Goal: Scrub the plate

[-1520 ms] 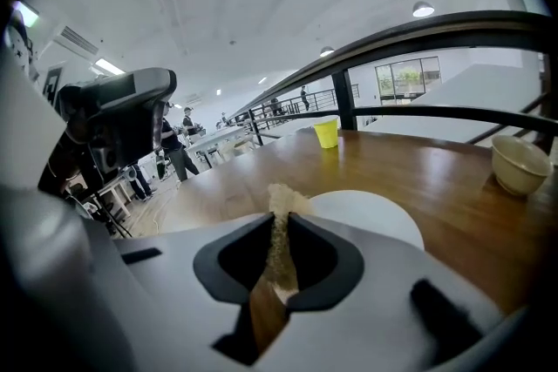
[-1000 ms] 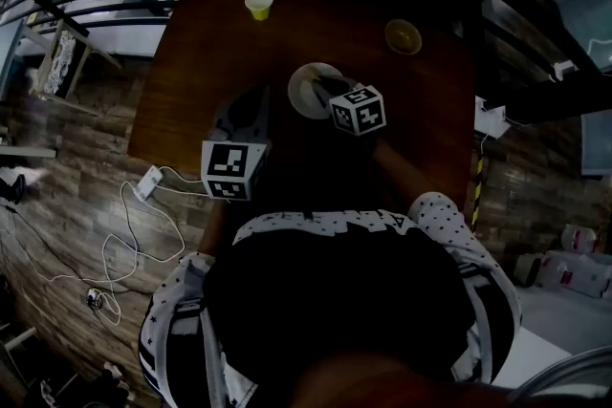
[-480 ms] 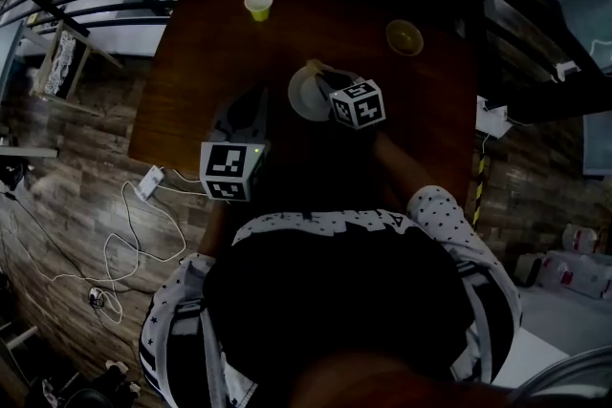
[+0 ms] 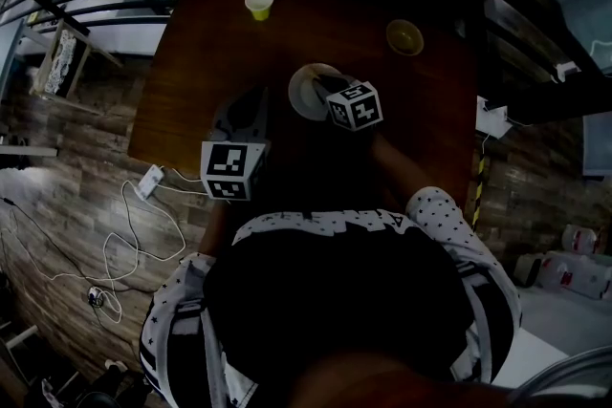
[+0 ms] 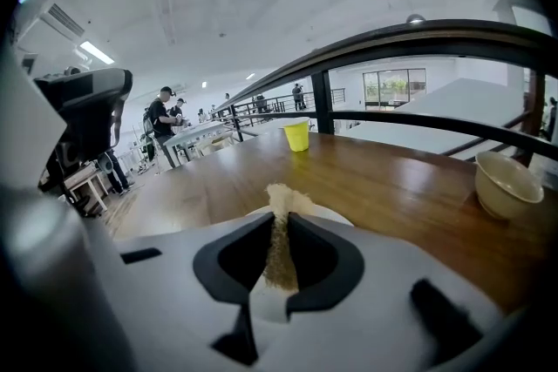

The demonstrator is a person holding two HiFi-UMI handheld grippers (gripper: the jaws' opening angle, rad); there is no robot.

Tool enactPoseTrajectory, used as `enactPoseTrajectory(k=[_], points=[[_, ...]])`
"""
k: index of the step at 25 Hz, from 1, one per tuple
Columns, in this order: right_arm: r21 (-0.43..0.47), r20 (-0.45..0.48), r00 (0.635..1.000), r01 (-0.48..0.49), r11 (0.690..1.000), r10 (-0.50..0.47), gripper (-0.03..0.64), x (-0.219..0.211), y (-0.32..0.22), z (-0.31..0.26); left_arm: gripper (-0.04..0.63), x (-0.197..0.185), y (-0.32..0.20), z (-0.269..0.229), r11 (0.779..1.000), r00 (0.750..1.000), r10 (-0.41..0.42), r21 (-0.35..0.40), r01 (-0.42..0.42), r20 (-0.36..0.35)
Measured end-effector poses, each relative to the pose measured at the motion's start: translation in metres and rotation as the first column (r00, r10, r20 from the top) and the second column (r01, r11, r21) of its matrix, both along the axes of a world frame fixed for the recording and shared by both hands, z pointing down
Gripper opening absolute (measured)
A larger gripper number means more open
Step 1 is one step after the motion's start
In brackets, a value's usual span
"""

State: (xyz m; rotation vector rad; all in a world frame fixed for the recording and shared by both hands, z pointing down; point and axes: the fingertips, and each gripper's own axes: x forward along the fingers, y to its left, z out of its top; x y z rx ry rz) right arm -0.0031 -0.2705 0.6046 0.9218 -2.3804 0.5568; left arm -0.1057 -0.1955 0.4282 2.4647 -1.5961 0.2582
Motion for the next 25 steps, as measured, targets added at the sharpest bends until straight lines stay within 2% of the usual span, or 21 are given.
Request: enactPoseTrajectory(k=[25], points=[[-0.04,-0.008,0.997,0.077,0.996,-0.077,0.05,-0.007,0.039,0.007,0.014,0.002,0.006,-0.003,1.0,1.0,0.0,0.016,0.0,-0.01]])
